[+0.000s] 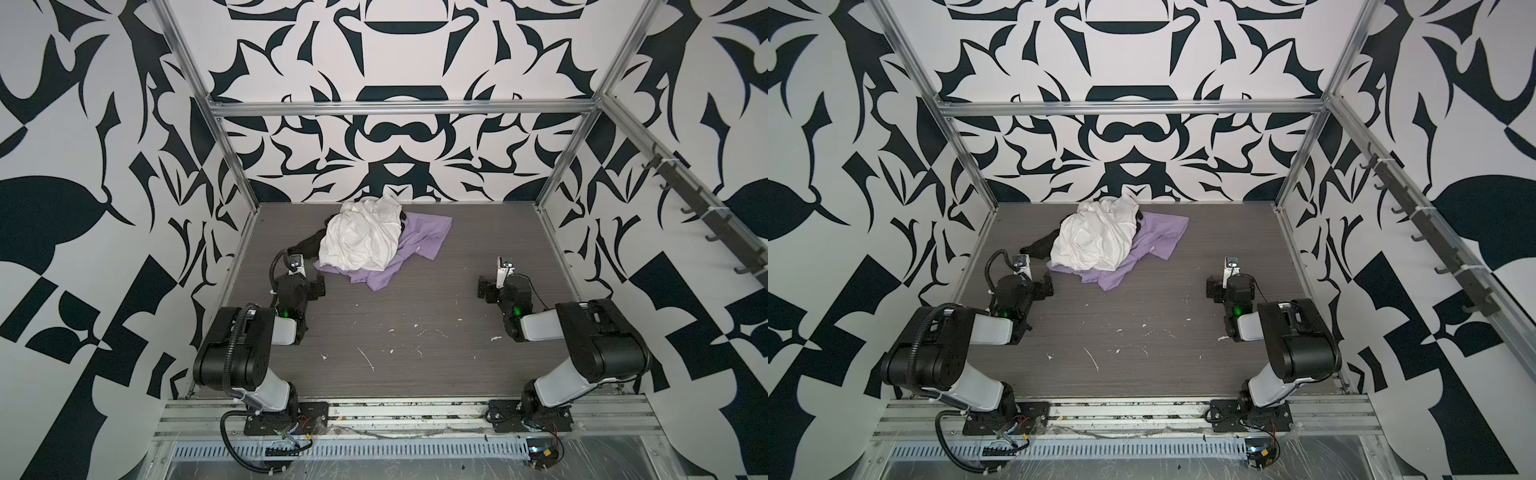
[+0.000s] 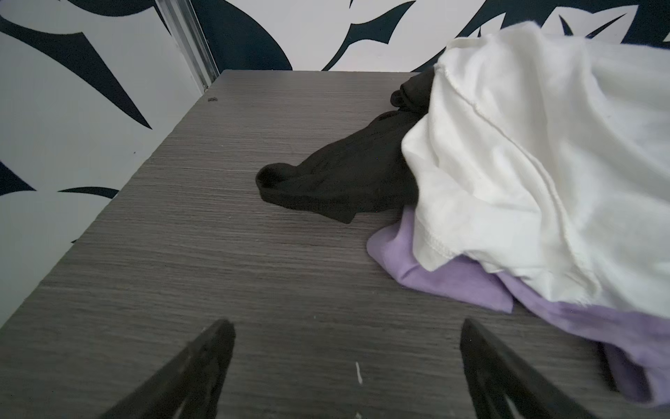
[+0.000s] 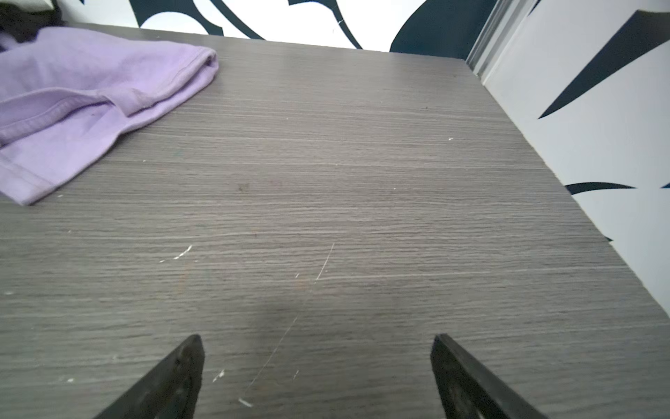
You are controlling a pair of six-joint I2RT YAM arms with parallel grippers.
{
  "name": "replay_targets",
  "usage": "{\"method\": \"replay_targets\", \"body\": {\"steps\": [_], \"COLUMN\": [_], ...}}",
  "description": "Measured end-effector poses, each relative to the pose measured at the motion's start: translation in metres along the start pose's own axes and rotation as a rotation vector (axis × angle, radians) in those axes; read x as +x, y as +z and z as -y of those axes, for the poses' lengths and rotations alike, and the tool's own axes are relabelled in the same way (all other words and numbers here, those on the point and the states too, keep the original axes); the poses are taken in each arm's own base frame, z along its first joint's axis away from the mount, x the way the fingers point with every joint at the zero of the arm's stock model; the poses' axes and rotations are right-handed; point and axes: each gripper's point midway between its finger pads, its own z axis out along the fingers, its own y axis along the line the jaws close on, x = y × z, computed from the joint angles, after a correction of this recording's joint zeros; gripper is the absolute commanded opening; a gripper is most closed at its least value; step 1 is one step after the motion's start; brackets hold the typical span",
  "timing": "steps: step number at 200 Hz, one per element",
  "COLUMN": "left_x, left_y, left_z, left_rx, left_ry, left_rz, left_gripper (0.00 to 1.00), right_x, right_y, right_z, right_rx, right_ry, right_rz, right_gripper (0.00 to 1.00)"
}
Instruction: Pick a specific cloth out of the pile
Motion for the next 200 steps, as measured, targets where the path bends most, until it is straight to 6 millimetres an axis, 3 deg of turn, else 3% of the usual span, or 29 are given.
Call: {"method": "replay_targets", "body": {"steps": [107, 200], "left_x": [0.0000, -0.0003], "left_y": [0.0000, 0.0000], "left_z": [-0.0004, -0.0007], "left_rx": [-0.002, -0.004], "left_ry": [0.000, -0.001], "left_rz": [0.000, 0.001], "left_gripper": [1.00, 1.00], "right_x": [-0.0002, -0.0009], "right_y": [0.0000, -0.0002], "right_z": [-0.0066, 0.0006], "right_rx": [-0.043, -0.003], "right_ry": [0.001, 0.007], "right_rz": [0.001, 0.002], "right_gripper": [1.00, 1.00]}}
